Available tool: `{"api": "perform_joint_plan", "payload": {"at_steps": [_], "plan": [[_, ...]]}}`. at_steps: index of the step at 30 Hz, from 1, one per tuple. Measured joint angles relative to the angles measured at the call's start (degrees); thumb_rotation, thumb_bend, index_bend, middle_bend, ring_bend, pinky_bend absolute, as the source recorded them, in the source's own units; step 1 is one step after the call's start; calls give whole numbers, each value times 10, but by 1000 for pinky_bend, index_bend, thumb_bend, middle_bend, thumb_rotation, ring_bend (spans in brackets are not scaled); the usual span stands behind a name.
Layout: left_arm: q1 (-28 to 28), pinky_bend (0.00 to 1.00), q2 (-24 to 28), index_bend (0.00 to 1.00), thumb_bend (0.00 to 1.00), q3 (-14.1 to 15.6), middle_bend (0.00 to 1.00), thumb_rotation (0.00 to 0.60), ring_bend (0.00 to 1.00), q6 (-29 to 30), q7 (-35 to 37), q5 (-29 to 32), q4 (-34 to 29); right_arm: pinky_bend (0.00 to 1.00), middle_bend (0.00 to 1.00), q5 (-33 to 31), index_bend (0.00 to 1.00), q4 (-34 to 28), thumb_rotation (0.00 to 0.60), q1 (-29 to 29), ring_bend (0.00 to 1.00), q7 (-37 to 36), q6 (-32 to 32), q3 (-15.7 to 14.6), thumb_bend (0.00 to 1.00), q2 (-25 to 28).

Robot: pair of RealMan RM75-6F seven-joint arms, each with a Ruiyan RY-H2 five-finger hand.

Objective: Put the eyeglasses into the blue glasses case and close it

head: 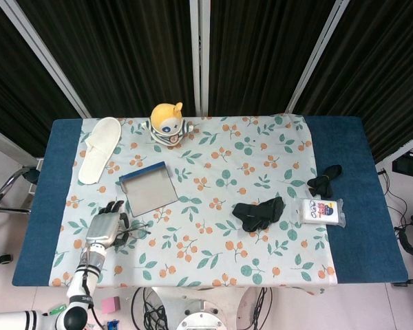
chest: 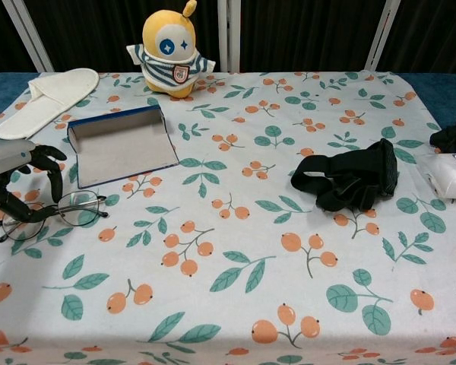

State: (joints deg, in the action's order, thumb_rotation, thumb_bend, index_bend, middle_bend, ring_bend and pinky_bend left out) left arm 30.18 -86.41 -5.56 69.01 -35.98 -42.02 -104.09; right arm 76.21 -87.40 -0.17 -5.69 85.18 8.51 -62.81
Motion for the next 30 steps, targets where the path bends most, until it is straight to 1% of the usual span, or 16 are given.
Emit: {"api": "perform_joint_plan", "payload": {"at_steps": [13,22,26,30], "plan": [[-1,148,-12,577,436,0,58,600,18,15,9,1,11,0,0,-6,0,5,600,2,0,-1,-8,1,235,-2],[0,148,-11,597,461,-5,63,600,18,21,12,3,7,0,0,-4,0,4,600,2,0,-2,-7,1,234,0],[0,148,-7,604,463,-7,64,600,16,34,10,-16,-3,0,0,-2,0,4,600,2,0,-3,-4,1,235,0],[3,149,-15,617,461,-3,48,600,14,60,-8,-62,1,0,0,0,0,6,600,2,0,-4,-2,1,235,-2]]}}
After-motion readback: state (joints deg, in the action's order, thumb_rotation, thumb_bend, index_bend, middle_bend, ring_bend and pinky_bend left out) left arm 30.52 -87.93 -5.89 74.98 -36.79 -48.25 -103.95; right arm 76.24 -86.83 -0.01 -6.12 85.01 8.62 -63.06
